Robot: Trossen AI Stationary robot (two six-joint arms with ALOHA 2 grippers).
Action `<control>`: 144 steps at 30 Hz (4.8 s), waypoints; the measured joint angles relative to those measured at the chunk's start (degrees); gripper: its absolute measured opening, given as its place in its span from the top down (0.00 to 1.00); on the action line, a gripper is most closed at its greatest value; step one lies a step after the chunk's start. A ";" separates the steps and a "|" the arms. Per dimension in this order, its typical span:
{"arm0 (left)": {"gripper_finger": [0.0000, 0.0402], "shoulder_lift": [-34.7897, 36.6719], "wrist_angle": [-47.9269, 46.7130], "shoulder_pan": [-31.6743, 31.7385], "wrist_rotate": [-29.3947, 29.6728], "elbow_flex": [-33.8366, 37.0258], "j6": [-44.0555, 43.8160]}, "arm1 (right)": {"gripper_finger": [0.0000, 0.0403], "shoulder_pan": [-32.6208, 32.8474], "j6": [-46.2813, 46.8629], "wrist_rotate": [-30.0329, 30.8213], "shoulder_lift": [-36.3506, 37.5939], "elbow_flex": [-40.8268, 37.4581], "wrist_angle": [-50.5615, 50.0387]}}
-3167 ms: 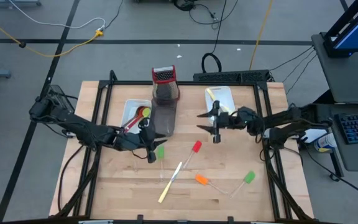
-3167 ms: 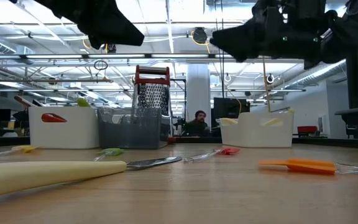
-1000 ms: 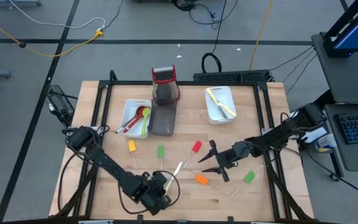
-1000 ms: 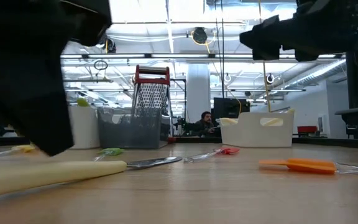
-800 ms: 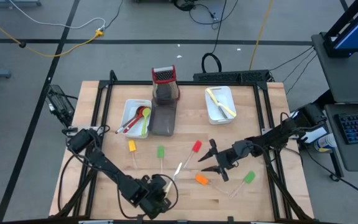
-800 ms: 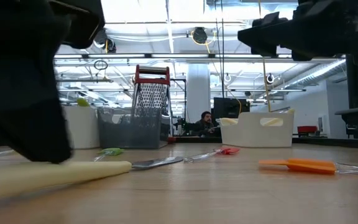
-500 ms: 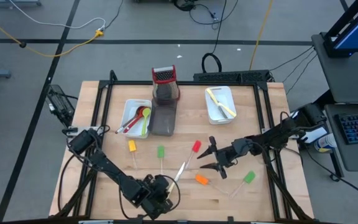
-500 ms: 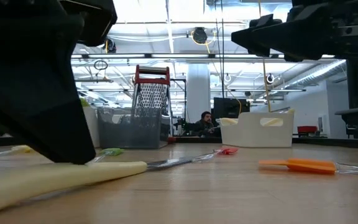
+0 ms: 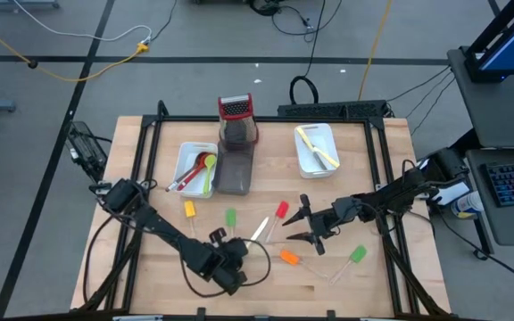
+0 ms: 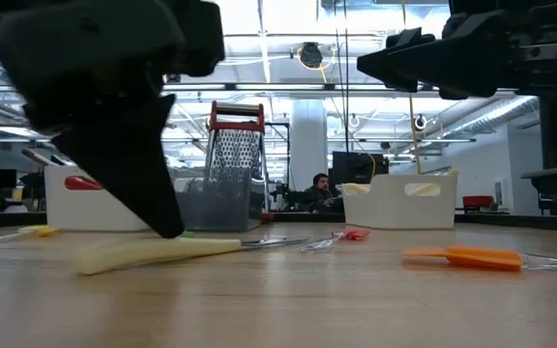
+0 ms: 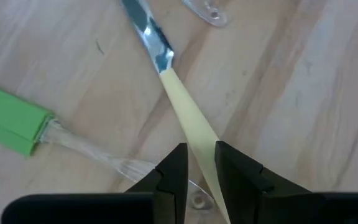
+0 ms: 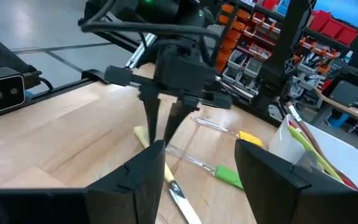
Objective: Pick & Place Kitchen Items
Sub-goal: Put the yellow knife into the right white bin
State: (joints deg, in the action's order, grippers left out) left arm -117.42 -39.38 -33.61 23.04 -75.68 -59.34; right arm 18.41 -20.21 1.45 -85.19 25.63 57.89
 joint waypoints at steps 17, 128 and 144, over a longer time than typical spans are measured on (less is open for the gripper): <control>0.79 0.49 0.11 4.30 -7.51 0.00 4.10 | 0.54 0.03 3.05 -0.02 0.00 -0.02 -0.83; 0.88 13.42 60.40 20.85 -2.03 0.07 65.60 | 0.63 -1.59 21.72 16.26 -0.02 0.02 17.95; 0.88 13.42 55.27 20.13 5.08 0.02 66.73 | 0.81 0.06 22.24 20.97 2.07 0.00 9.34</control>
State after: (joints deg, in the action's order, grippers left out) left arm -104.01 15.89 -13.47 28.13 -75.66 7.38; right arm 18.47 2.02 22.43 -83.12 25.63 67.23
